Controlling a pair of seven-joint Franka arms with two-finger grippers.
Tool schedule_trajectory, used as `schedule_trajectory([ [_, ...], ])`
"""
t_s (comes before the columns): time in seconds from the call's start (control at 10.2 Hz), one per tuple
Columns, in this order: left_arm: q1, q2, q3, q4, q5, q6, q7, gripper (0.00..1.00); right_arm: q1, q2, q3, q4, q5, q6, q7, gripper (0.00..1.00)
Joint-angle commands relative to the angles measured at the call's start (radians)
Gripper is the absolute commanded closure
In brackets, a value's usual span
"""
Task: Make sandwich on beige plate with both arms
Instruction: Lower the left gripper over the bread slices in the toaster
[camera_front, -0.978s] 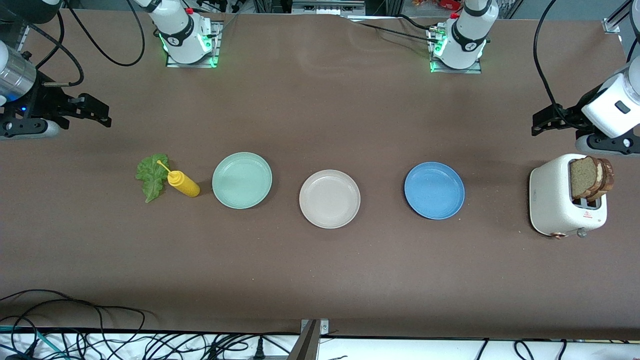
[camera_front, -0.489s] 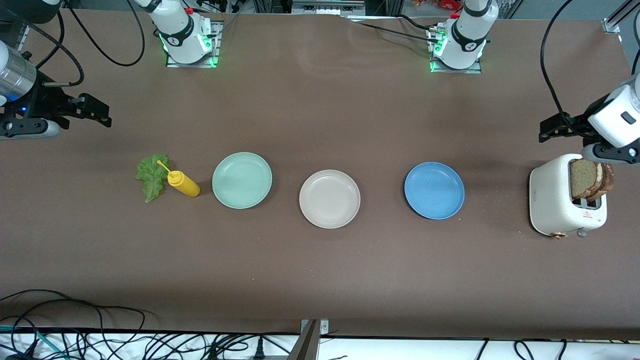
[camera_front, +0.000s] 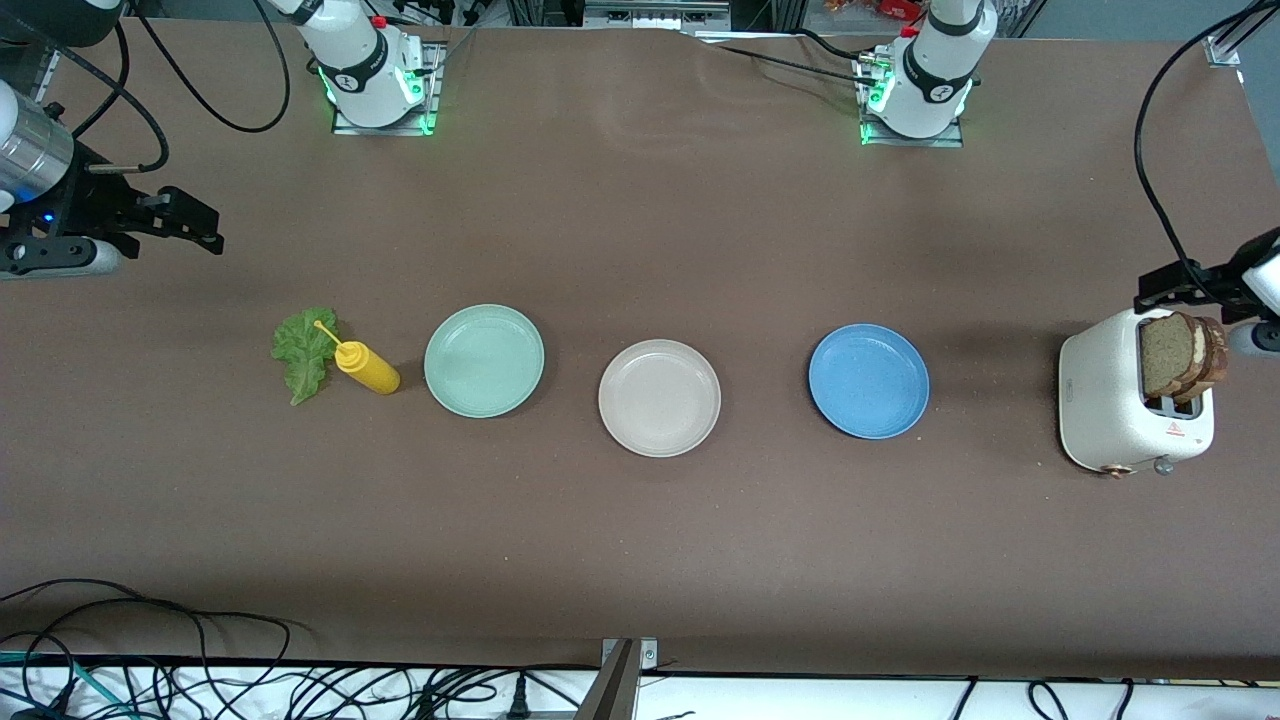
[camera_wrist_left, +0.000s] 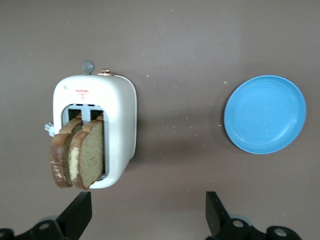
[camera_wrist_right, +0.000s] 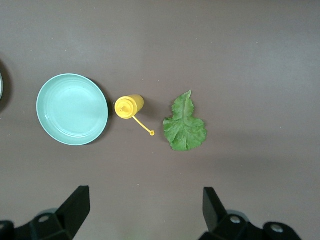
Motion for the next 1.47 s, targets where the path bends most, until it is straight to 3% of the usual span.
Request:
schedule_trajectory([
  [0.0, 0.048, 0.039, -0.011, -0.010, 0.033, 0.053, 0.065, 0.00, 0.002, 0.004, -0.001, 0.025, 0.016, -0.022, -0.001, 0.00],
  [0.59, 0.111, 0.065, -0.011, -0.155, 0.028, 0.291, 0.130, 0.00, 0.002, 0.004, -0.001, 0.025, 0.018, -0.022, -0.001, 0.00],
  [1.37, 0.148, 0.088, -0.013, -0.255, 0.019, 0.432, 0.190, 0.00, 0.002, 0.004, -0.001, 0.025, 0.016, -0.022, -0.001, 0.00],
])
